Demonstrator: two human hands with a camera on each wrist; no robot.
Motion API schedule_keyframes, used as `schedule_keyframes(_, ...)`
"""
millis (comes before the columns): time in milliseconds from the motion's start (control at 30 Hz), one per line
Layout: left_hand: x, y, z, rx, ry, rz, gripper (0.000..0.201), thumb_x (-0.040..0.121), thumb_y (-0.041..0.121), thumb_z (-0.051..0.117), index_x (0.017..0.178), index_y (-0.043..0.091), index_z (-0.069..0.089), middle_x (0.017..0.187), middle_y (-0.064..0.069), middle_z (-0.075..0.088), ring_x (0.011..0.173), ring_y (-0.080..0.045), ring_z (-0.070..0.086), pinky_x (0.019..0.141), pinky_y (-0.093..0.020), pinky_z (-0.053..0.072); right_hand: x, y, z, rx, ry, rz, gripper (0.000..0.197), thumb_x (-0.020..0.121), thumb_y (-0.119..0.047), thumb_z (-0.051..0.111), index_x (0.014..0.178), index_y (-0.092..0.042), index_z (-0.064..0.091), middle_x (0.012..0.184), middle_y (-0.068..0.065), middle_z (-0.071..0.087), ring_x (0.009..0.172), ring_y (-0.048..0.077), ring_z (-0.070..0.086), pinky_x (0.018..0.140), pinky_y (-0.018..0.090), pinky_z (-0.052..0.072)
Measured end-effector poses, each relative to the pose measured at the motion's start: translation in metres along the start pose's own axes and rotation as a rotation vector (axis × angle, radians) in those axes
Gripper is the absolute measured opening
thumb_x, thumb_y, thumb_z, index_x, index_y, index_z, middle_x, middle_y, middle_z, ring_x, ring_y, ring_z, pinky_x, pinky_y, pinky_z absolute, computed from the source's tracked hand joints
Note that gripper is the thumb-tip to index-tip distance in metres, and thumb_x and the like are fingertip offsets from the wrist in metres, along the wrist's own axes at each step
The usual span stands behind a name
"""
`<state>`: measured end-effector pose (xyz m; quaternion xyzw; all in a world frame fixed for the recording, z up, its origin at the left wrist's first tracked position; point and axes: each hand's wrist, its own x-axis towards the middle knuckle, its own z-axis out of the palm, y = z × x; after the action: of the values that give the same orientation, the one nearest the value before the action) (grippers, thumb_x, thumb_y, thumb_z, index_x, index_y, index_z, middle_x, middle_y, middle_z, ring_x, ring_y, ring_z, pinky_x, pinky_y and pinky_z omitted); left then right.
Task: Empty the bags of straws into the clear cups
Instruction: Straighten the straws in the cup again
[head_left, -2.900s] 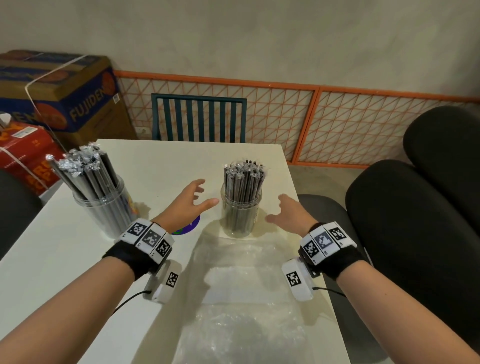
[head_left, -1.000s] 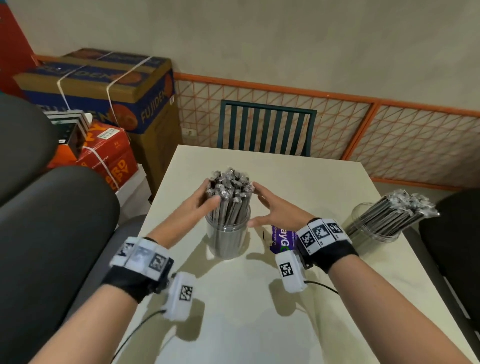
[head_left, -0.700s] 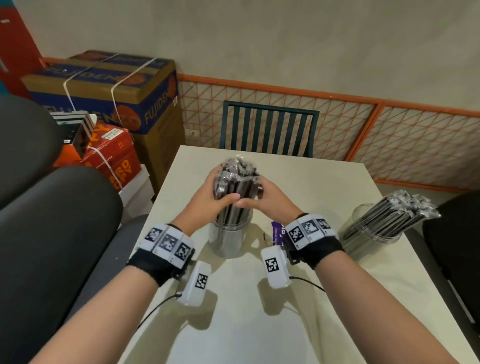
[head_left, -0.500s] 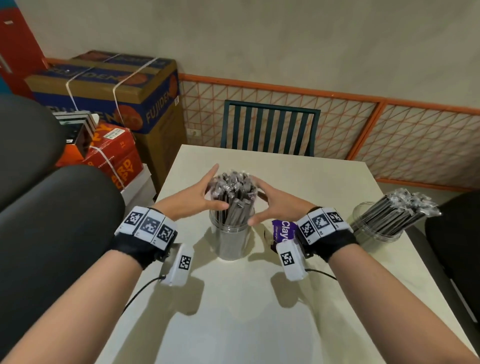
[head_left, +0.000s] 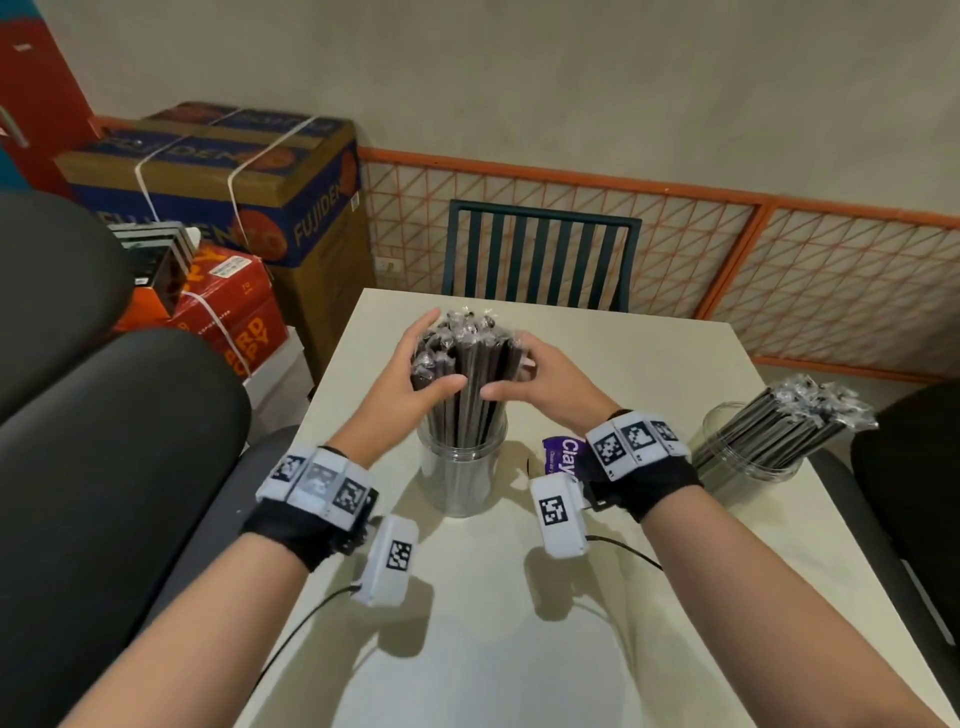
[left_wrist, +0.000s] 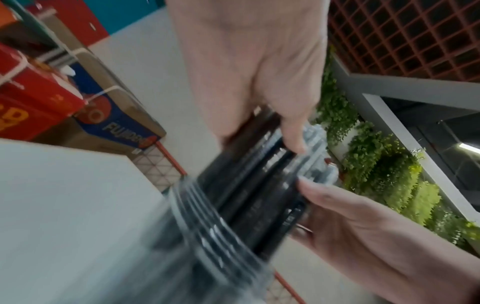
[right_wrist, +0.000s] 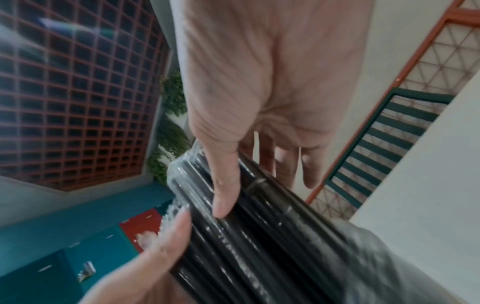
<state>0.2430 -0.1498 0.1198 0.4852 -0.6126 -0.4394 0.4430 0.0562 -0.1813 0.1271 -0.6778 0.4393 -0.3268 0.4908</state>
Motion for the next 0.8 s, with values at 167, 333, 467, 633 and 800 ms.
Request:
schedule_keyframes(167,-0.004,-0.008,-0.020,0.072,-0.132,-0.217,0.137,0.039,0.076,0.072,0.146,0.040,-0.006,0.159,0.002,0.007,0.144,-0.019,0.016,0.117,-0.042,0.018,-0.005,0.021,-0.008,-0.149,-0.261,0.147,0.112,0.068,-0.016,0.082,0.150,-0.021,0.007,0.158,0.001,0.014,0.144,0.017,0.018,0.114,0.026,0.017)
schedule_keyframes(333,-0.025,-0.020,0.031,0.046,0.047,-0.172,0.121,0.066,0.036,0.079,0.148,0.027,-0.010,0.158,-0.002,0.013,0.144,-0.017,0.019,0.114,-0.034,0.021,-0.004,0.030,0.010,-0.256,-0.223,0.097,0.092,0.074,-0.023,0.077,0.148,-0.020,0.021,0.151,0.000,0.035,0.137,0.012,0.032,0.117,0.035,0.022)
schedule_keyframes(467,-0.010,-0.014,0.021,0.043,0.081,-0.114,0.079,0.084,0.014,0.067,0.146,0.016,0.018,0.146,-0.004,0.039,0.132,-0.014,0.039,0.108,-0.026,0.029,-0.001,0.010,0.013,-0.203,-0.017,0.003,0.079,0.073,-0.021,0.078,0.140,-0.017,0.037,0.139,0.003,0.051,0.127,0.015,0.046,0.111,0.040,0.036)
schedule_keyframes(633,-0.003,-0.007,-0.022,0.076,-0.285,-0.225,0.088,0.087,0.020,0.062,0.150,0.028,0.001,0.157,0.000,0.019,0.138,-0.008,0.023,0.113,-0.029,0.019,-0.006,0.006,-0.009,-0.349,-0.293,0.101,0.105,0.067,-0.021,0.082,0.147,-0.021,0.015,0.150,-0.001,0.027,0.137,0.014,0.027,0.112,0.026,0.021)
schedule_keyframes(800,-0.022,-0.005,-0.012,-0.015,-0.140,-0.276,0.080,0.091,0.042,0.046,0.149,0.030,-0.007,0.158,-0.001,0.016,0.144,-0.017,0.019,0.112,-0.031,0.018,-0.007,0.028,-0.011,-0.296,-0.347,0.173,0.115,0.065,-0.029,0.083,0.150,-0.023,0.006,0.159,-0.001,0.011,0.146,0.016,0.011,0.121,0.040,0.011)
